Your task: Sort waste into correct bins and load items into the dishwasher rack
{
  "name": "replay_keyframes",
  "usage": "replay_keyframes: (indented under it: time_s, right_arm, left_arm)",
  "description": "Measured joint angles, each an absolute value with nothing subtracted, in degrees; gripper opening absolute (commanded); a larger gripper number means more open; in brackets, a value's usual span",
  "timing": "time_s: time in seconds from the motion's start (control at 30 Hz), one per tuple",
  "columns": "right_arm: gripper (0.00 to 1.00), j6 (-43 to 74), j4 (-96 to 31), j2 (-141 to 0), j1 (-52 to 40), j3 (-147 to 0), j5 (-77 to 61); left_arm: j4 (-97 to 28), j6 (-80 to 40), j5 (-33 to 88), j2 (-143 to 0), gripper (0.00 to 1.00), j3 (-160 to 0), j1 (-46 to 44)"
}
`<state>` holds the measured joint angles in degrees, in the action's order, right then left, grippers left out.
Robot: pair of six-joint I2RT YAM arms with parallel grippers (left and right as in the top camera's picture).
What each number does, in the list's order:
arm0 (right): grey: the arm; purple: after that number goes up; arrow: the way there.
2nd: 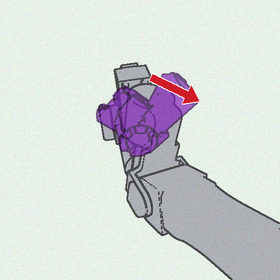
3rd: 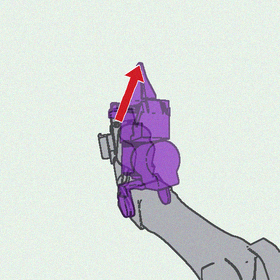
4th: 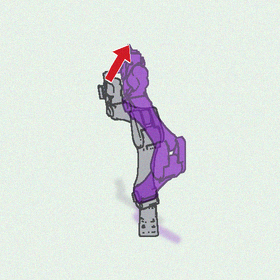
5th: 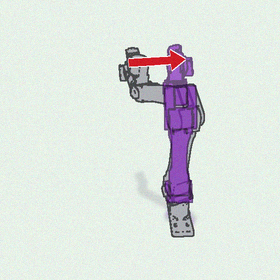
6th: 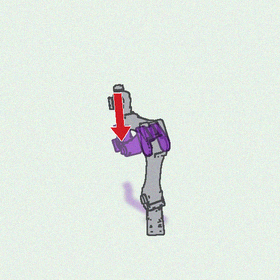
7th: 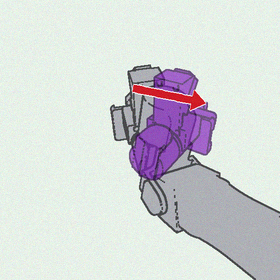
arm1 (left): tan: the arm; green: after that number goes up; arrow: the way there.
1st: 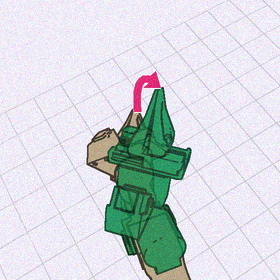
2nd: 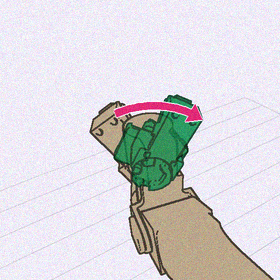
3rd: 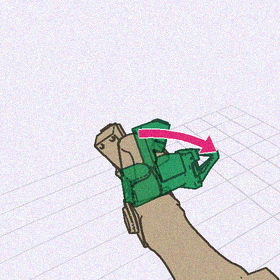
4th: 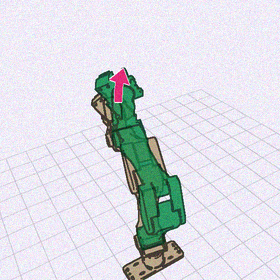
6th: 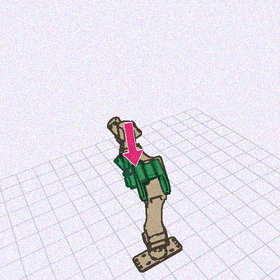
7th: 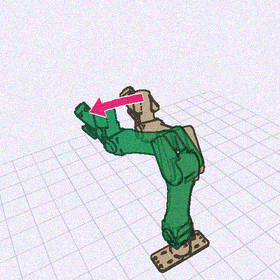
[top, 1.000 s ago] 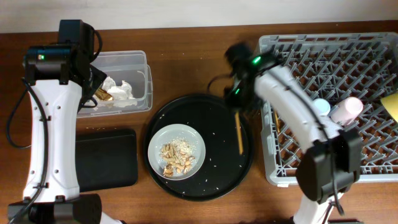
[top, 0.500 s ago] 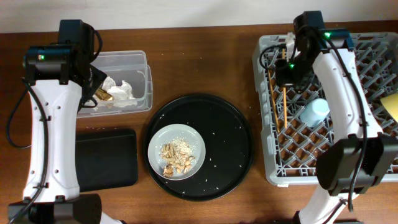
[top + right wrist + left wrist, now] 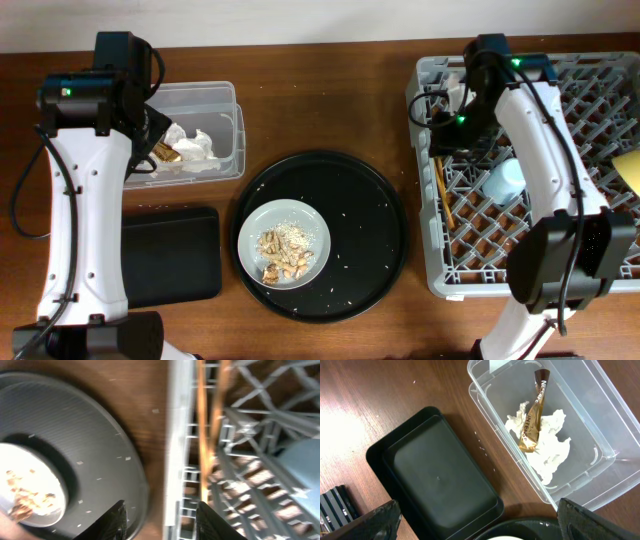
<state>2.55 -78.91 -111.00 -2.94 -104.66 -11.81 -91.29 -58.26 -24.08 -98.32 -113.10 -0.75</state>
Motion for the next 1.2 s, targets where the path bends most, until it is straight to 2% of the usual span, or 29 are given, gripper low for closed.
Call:
replay_keyframes:
  time_s: [0.1, 0.17, 0.2, 0.33, 0.37, 0.63, 0.87, 1.2]
  right_arm:
    - [0.51, 2.52, -79.46, -108.75, -7.07, -104.6, -13.32]
    - [0.6, 2.52, -79.72, -106.89, -11.03, -104.6, -14.06]
    - [0.7, 2.72, -79.85, -106.15, -13.15, -104.6, -14.44]
    - [0.8, 3.99, -79.94, -105.41, -21.5, -104.6, -15.16]
    - [0.98, 4.34, -79.88, -105.43, -23.29, -104.6, -15.22]
    - [0.98, 4.8, -74.52, -105.49, -35.59, -104.38, -13.93]
    - [0.98, 4.89, -74.28, -105.49, -35.7, -104.38, -8.95]
    - [0.99, 4.99, -74.28, -105.49, -35.66, -104.38, -16.21]
  left_arm:
    - [-91.29, -58.26, -24.08, -98.35, 0.99, -113.1, -0.75]
    - [-91.29, -58.26, -24.08, -98.32, 0.99, -113.1, -0.75]
    - [-91.29, -58.26, -24.08, -98.32, 0.99, -113.1, -0.75]
    - [-91.29, -58.26, -24.08, -98.32, 0.99, -113.1, -0.75]
    - [-91.29, -58.26, -24.08, -98.32, 0.99, -113.1, -0.75]
    - [-91.29, -58.26, -24.08, -98.32, 0.99, -113.1, -0.75]
    - [-91.29, -58.26, -24.08, -98.32, 0.99, -113.1, -0.75]
    - [-91.29, -58.26, -24.08, -98.32, 0.99, -113.1, -0.75]
